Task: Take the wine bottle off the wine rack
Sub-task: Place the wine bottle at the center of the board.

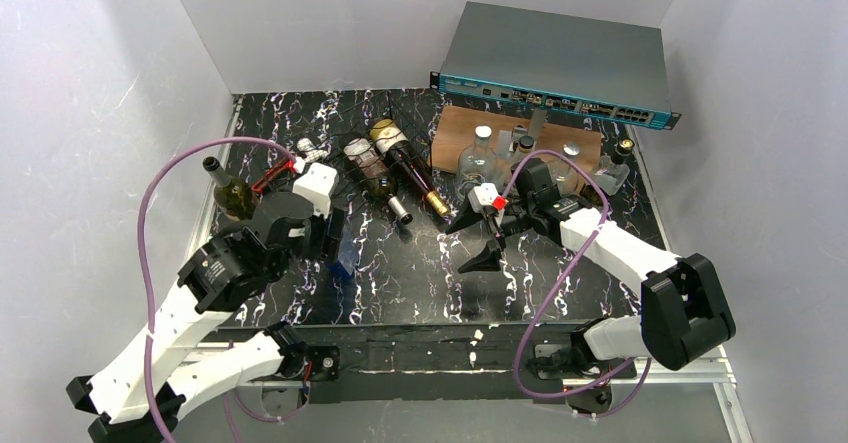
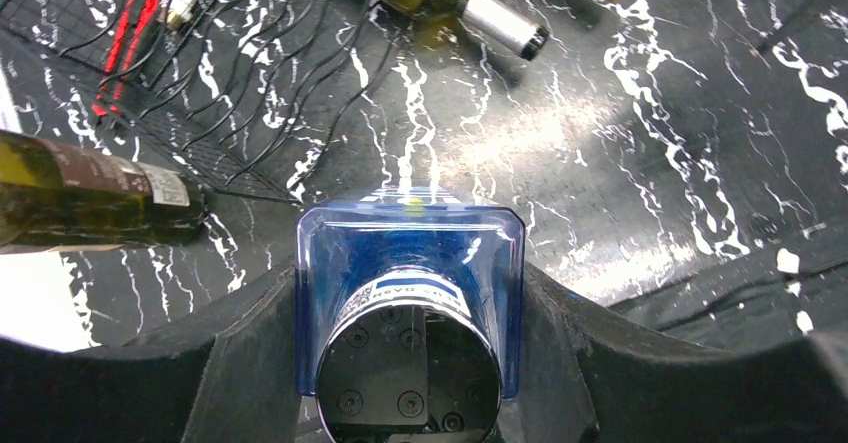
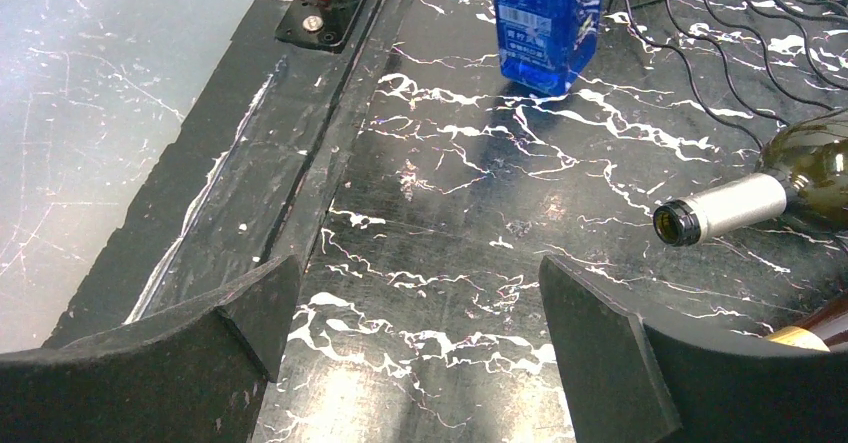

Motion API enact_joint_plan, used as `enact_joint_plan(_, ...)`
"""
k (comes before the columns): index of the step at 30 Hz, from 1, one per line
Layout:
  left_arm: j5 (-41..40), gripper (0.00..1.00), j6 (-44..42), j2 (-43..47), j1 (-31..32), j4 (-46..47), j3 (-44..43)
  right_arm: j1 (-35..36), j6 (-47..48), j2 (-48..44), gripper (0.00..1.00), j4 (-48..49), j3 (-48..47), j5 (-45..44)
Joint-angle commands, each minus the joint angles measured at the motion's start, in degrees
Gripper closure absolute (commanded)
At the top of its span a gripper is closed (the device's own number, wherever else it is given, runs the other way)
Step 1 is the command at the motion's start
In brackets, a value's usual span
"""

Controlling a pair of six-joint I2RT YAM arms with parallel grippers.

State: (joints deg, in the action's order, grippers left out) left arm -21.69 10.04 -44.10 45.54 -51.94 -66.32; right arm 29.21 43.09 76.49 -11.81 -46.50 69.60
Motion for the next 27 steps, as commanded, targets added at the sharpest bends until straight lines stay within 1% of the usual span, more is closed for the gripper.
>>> enact_joint_plan(1,-10.0,1.00,2.0,-0.6,-0.1,6.2,-5.4,-0.4,0.8,-1.0,0.02,0.2,-0.7,1.0)
enact_joint_plan(5,-13.0,1.00,3.9,-3.1,-0.6,5.9,-6.2,-0.5,0.9,-1.0,0.02,0.2,-0.7,1.0)
enact_joint_plan(10,-13.4,1.00,6.9,-5.7,-2.5,4.7,-7.4,-0.5,0.9,-1.1,0.01,0.2,-0.7,1.0)
enact_joint_plan(15,-12.7,1.00,9.3,-6.9,-5.1,4.3,-7.5,-0.6,1.1,-1.2,0.02,0.1,-0.8,1.0)
enact_joint_plan(23,-17.0,1.00,13.1,-8.4,-8.1,3.9,-7.5,-0.6,1.3,-1.1,0.01,-0.1,-0.8,1.1)
enact_joint_plan(27,-17.5,1.00,14.7,-9.2,-9.8,3.4,-7.2,-0.6,1.4,-1.2,0.02,-0.1,-0.8,1.1)
